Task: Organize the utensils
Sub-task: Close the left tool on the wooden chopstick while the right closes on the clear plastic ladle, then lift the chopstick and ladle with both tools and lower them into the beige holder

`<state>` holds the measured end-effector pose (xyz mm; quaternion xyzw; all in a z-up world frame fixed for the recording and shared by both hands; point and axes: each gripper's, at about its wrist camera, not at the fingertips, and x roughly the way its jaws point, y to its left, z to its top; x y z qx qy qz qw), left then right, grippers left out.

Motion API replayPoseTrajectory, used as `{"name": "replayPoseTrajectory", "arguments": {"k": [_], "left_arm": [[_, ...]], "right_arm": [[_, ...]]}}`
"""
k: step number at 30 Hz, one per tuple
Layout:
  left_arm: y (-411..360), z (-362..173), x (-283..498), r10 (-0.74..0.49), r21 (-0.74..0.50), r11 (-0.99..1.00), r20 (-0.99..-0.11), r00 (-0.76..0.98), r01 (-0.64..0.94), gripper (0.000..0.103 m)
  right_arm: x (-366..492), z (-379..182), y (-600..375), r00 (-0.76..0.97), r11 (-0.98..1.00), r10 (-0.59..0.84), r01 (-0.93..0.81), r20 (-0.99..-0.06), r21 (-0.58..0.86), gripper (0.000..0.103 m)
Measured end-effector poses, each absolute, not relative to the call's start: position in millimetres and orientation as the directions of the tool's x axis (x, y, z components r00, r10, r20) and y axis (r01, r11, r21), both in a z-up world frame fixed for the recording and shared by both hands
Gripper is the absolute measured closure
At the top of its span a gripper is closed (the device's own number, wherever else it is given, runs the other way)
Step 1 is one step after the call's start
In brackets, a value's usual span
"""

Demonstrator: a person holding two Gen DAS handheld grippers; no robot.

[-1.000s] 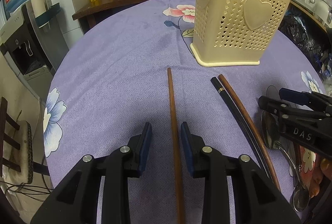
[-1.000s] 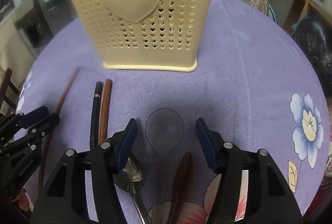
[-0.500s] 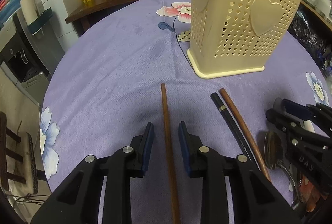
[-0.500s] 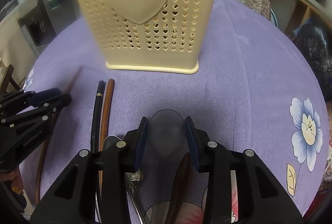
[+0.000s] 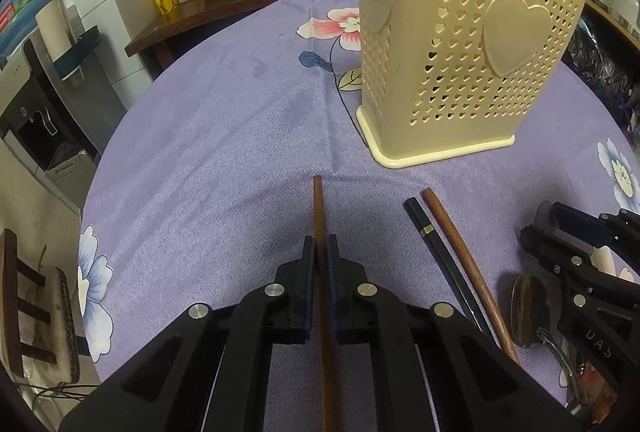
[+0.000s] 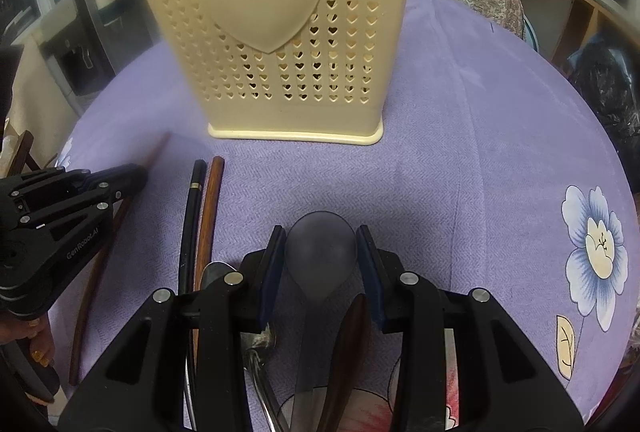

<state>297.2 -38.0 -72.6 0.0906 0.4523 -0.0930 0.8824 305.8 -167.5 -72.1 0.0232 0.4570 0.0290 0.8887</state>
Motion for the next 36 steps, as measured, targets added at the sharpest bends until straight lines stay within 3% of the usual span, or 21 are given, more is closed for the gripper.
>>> {"name": "replayPoseTrajectory", "arguments": {"k": [5, 12, 24, 36], "left_arm": [[-31.7, -58.4, 285.7, -0.124, 0.032, 0.972, -0.775, 0.619, 0.234, 0.096], [-13.0, 4.7, 244.9, -0.220, -0.053, 0.968, -0.648, 0.729, 0.245, 0.096], [-8.2, 68.7, 194.0, -0.296, -0.096, 0.953, -0.484, 0.823, 0.287, 0.096], [-11.7, 76.0, 200.1, -0.318, -0.114, 0.947, -0.480, 0.818, 0.301, 0.096]], "right_arm": [[294.4, -54.5, -173.9, 0.625, 0.994, 0.103, -0.043, -0.774, 0.097, 0.066], [253.6, -9.4, -193.1, 0.711, 0.981, 0.187, -0.105, -0.678, 0.161, 0.066], [205.8, 60.4, -212.5, 0.797, 0.958, 0.283, -0.215, -0.534, 0.188, 0.066], [213.8, 60.3, -212.5, 0.795, 0.946, 0.323, -0.250, -0.514, 0.208, 0.066]]}}
